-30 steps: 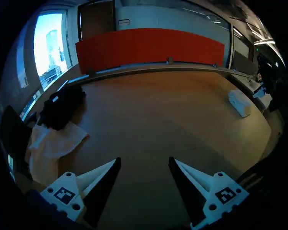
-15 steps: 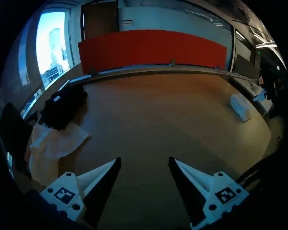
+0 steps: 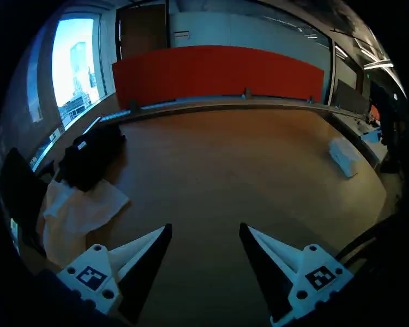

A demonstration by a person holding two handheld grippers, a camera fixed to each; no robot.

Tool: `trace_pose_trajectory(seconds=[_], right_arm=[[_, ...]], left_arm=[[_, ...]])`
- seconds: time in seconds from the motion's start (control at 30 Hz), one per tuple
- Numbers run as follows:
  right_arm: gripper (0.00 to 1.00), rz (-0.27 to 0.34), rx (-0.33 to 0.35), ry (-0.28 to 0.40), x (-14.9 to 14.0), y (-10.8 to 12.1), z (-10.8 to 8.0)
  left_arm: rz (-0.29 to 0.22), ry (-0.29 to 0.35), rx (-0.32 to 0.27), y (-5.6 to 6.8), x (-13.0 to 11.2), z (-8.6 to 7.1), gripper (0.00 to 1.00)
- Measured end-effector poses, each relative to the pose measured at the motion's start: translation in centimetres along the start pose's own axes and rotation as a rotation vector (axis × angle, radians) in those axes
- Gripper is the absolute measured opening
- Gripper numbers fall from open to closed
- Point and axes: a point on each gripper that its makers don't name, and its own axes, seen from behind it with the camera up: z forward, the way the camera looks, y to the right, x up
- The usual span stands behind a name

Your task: Fold towel

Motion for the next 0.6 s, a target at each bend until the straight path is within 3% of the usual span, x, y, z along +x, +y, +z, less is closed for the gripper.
trace_pose_trajectory(seconds=[0.3, 0.6], right_arm=[[0.94, 0.031, -0.015, 0.192, 3.4, -0.9, -1.2], [0.94, 0.033, -0.041, 0.293, 5.6, -1.5, -1.7]], left_arm=[[0.010, 0.016, 0.004, -0.2, 1.1, 0.4, 0.92], [0.013, 0.039, 0.012, -0.6, 2.2, 0.8, 0.92]])
